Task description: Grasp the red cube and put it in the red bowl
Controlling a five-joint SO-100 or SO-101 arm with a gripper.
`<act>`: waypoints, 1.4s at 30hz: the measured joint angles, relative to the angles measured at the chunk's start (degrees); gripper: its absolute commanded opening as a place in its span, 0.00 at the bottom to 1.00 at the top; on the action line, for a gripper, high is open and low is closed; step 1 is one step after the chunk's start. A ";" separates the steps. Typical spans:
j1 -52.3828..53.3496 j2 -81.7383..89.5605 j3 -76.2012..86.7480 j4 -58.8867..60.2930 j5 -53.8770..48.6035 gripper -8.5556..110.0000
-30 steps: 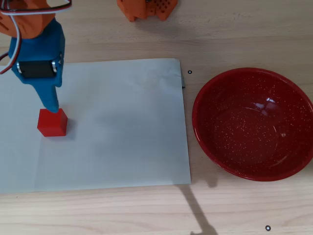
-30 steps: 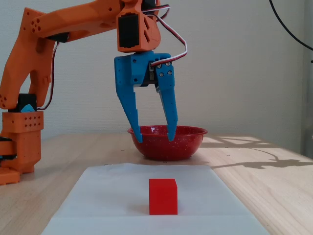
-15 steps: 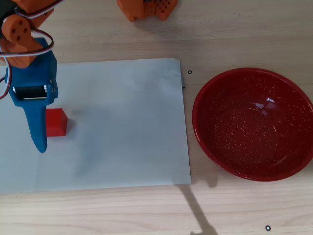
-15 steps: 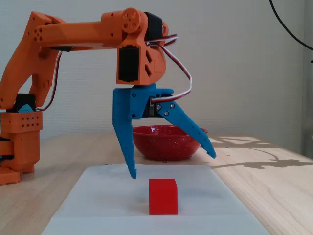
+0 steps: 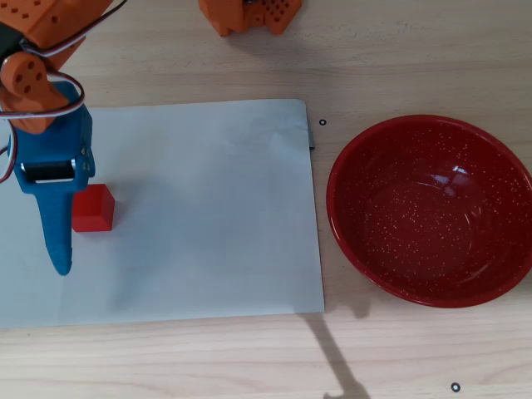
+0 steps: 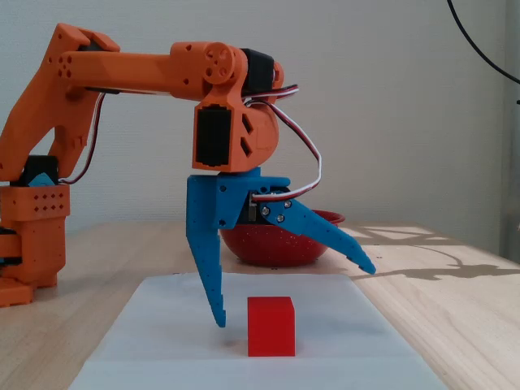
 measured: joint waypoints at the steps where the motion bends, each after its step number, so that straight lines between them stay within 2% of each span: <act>1: 0.09 -0.26 0.00 -1.14 0.00 0.66; 20: 0.26 -3.43 0.00 -2.99 0.79 0.64; 31: 0.26 -3.43 0.00 -2.90 2.55 0.46; 39: 0.26 -3.43 0.00 -2.81 4.13 0.28; 42: 0.26 -4.31 -2.64 -2.55 4.66 0.17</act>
